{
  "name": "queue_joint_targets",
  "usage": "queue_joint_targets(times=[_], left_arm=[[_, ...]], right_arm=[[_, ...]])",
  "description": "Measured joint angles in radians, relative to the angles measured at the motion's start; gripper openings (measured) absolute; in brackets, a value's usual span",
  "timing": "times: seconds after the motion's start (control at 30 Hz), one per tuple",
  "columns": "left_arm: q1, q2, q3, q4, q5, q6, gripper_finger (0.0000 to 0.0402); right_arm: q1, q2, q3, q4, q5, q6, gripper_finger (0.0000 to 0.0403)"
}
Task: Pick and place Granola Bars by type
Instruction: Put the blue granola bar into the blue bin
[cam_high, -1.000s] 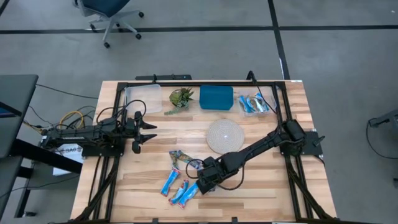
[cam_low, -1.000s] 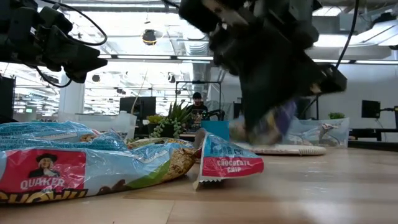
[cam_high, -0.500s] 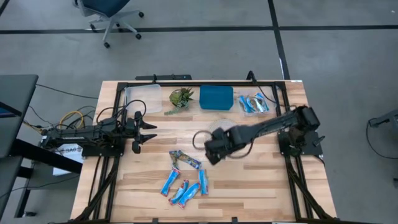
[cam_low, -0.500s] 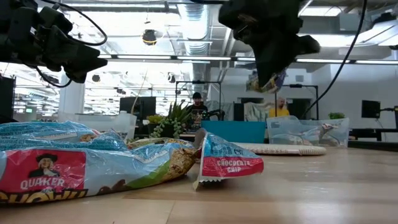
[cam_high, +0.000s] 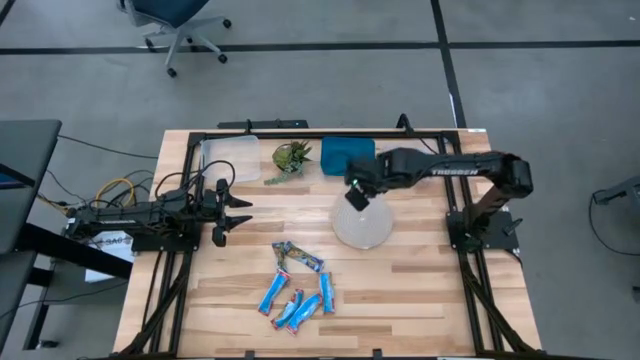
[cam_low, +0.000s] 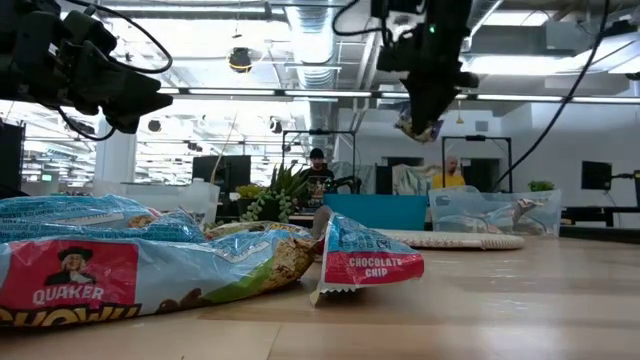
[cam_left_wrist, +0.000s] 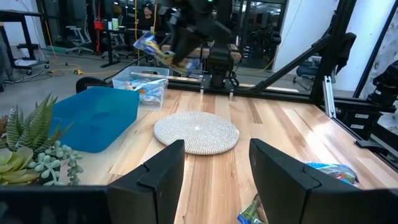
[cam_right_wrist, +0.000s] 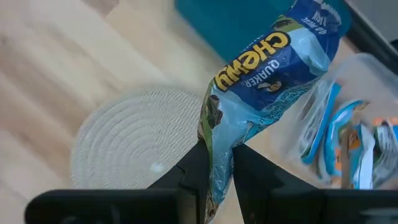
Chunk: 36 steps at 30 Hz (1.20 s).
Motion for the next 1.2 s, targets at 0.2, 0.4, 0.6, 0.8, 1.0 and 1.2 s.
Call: queue_joint_targets(times=[0.2,0.4,0.6,0.8,1.0,1.2], left_arm=[[0.0,0.0,0.0,0.0,0.0,0.0,0.0174],[0.0,0.0,0.0,0.0,0.0,0.0,0.0174],[0.0,0.0,0.0,0.0,0.0,0.0,0.0174],[0.0,0.0,0.0,0.0,0.0,0.0,0.0174],[0.0,0.0,0.0,0.0,0.0,0.0,0.0174],[0.0,0.0,0.0,0.0,0.0,0.0,0.0174]], right_arm=[[-0.1,-0.073,-0.124,0.142,-0.02,-0.087,0.0055],[-0.203,-0.068,-0.158,0.243,-0.062,-0.161,0.0055],[-0.294,-0.036,-0.162,0.34,-0.109,-0.193,0.0055],[-0.365,-0.011,-0.164,0.38,-0.157,-0.198,0.0056],[-0.394,0.028,-0.162,0.42,-0.206,-0.199,0.0056],[-0.405,0.046,-0.162,0.427,-0.206,-0.198,0.0057]])
